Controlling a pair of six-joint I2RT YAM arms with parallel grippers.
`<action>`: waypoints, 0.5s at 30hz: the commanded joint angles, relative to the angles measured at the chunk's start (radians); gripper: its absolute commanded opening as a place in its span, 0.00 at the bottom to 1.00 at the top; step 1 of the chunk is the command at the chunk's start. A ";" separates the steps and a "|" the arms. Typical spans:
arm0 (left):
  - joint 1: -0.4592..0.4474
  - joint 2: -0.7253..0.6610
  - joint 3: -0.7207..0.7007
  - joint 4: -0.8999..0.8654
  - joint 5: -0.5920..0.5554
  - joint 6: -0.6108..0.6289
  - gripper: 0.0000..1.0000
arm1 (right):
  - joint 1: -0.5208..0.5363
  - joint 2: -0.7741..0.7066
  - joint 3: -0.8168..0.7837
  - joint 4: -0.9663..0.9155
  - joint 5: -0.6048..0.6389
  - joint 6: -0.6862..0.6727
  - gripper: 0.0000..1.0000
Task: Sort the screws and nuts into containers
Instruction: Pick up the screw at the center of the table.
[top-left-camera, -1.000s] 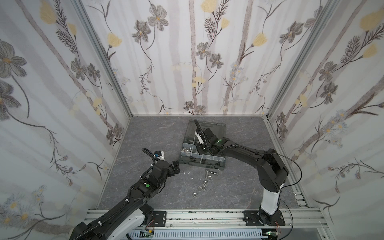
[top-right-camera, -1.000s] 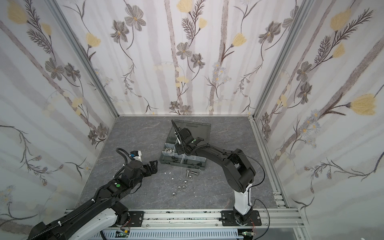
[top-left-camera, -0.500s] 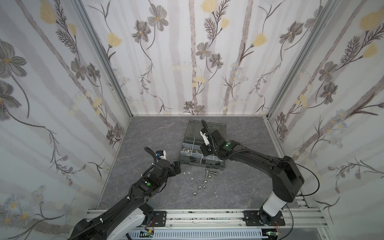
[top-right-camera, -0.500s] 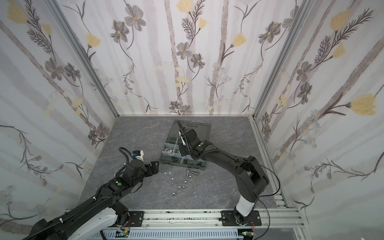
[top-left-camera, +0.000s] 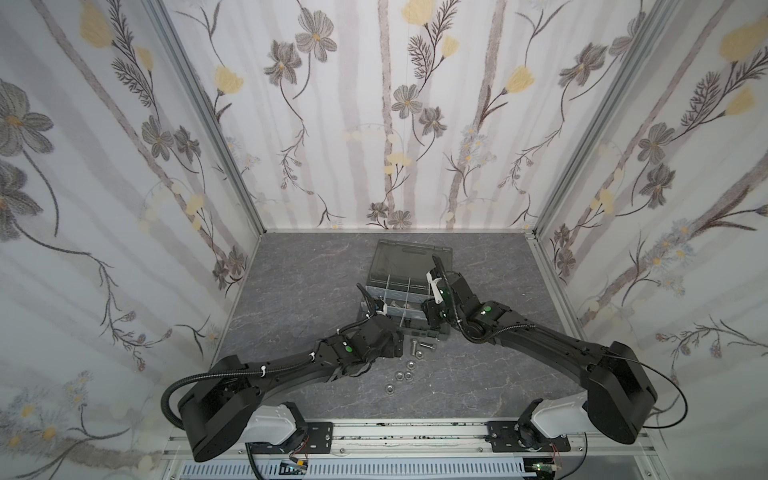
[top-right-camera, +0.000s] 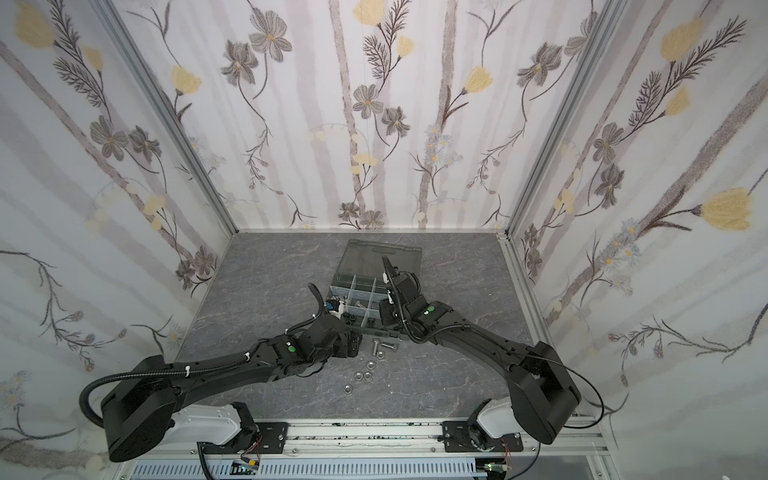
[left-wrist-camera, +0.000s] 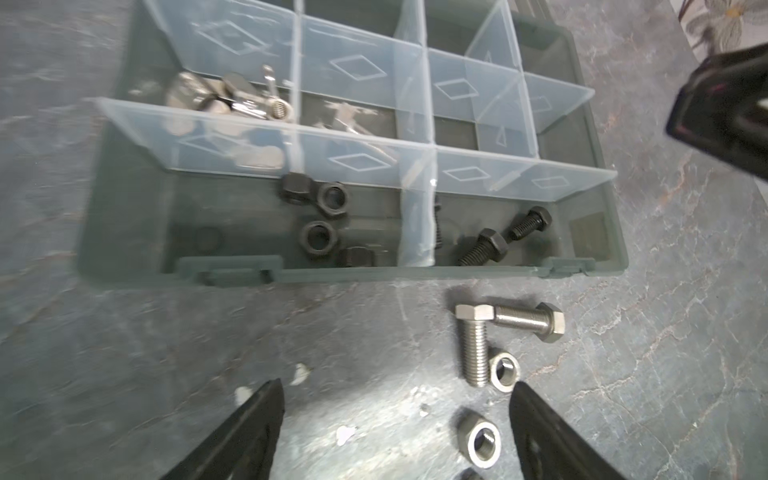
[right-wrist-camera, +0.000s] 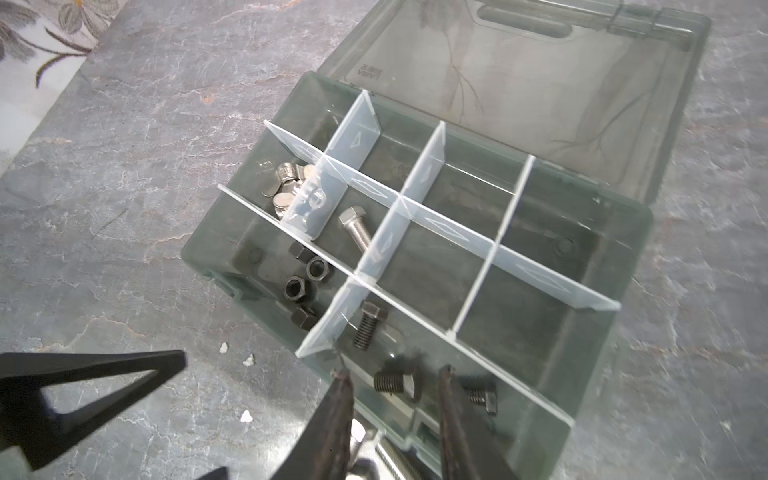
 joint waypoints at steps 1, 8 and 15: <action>-0.037 0.092 0.068 0.005 -0.012 -0.001 0.83 | -0.007 -0.065 -0.066 0.067 0.011 0.057 0.35; -0.074 0.255 0.157 0.005 0.018 -0.037 0.73 | -0.025 -0.183 -0.185 0.073 0.027 0.088 0.37; -0.085 0.310 0.188 0.005 0.029 -0.057 0.60 | -0.042 -0.224 -0.223 0.069 0.029 0.094 0.37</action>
